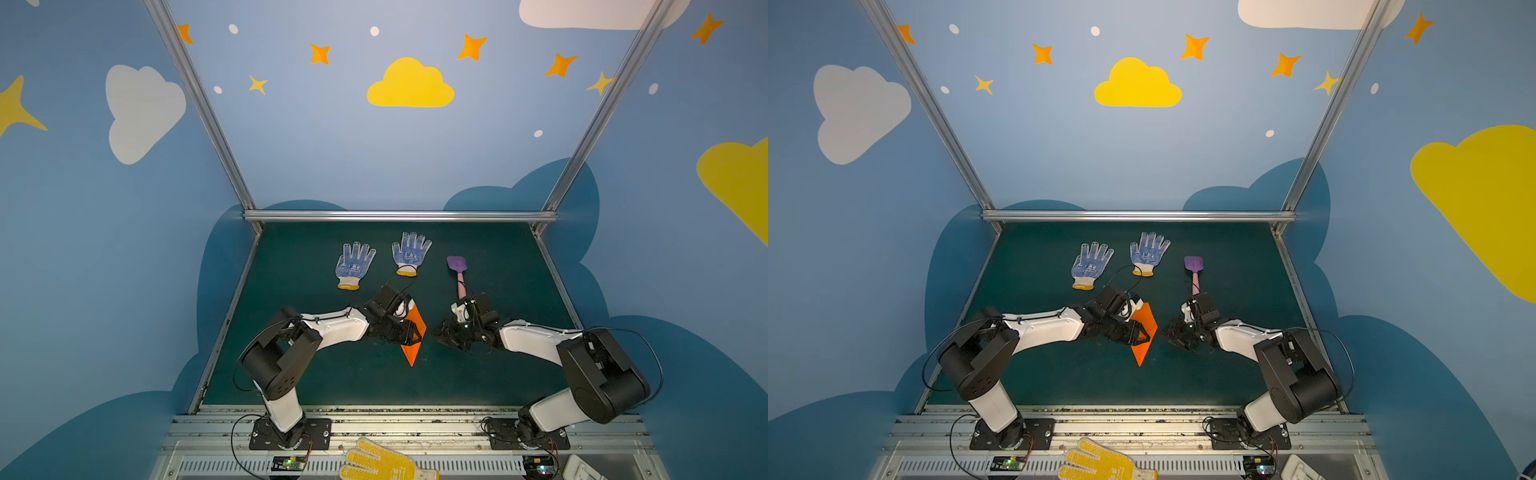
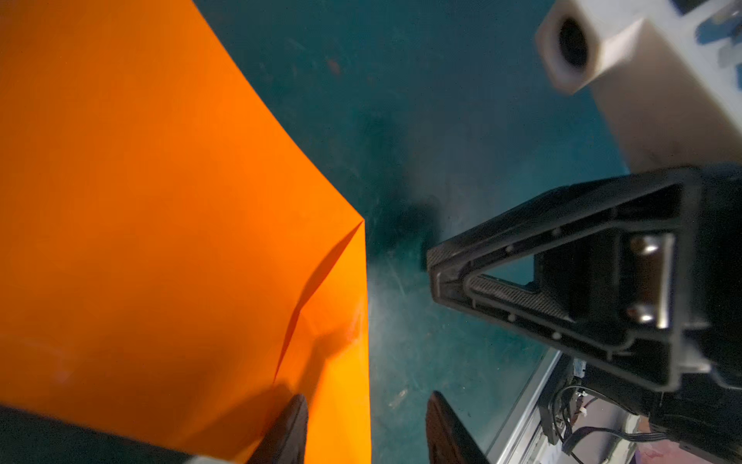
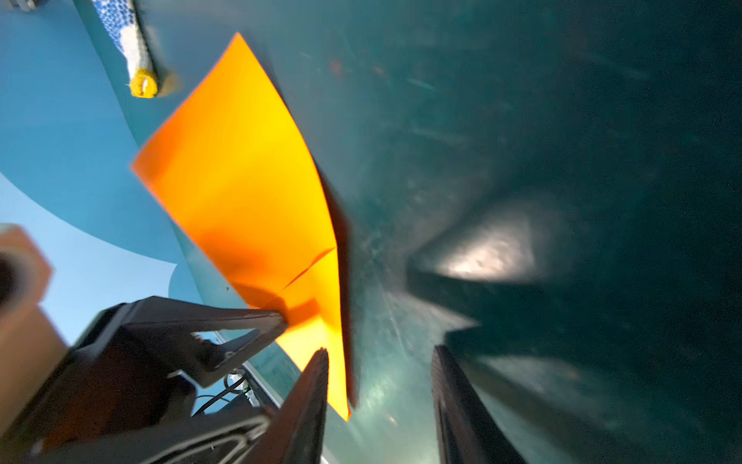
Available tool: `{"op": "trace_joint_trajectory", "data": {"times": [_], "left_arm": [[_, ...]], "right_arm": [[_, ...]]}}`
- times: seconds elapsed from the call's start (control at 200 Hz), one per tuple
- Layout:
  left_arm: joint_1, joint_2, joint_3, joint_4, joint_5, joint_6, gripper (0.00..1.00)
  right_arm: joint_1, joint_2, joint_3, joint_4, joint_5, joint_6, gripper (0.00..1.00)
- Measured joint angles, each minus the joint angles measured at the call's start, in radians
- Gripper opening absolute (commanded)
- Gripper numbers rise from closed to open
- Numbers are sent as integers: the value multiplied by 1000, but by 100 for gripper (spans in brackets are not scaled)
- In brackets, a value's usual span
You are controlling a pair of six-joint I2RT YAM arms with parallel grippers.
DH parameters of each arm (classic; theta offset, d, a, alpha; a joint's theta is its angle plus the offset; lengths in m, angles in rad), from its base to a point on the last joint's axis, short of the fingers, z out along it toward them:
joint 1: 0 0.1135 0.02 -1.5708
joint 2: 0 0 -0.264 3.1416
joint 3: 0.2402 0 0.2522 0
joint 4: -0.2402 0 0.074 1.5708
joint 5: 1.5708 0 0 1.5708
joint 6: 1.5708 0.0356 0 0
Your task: Fold a paper plane with a square sheet of paper (fold left side to right side)
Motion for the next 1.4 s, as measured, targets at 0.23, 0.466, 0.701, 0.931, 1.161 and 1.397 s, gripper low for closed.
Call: {"op": "trace_joint_trajectory", "data": {"times": [0.23,0.466,0.701,0.931,1.161,1.397], "left_arm": [[14,1,-46,14,-8,0,46],[23,1,-57,37,-5,-1,45],[25,1,-59,41,-3,0,44],[34,2,-60,43,3,2,44],[38,45,-14,45,30,5,44],[25,106,54,47,71,20,44]], "right_arm": [[27,58,68,11,-20,-5,50],[56,118,141,17,-32,-8,50],[72,185,204,7,-28,-25,38],[76,208,221,-23,-5,-42,0],[85,156,176,-35,48,-24,0],[132,-56,74,-95,194,50,0]]}}
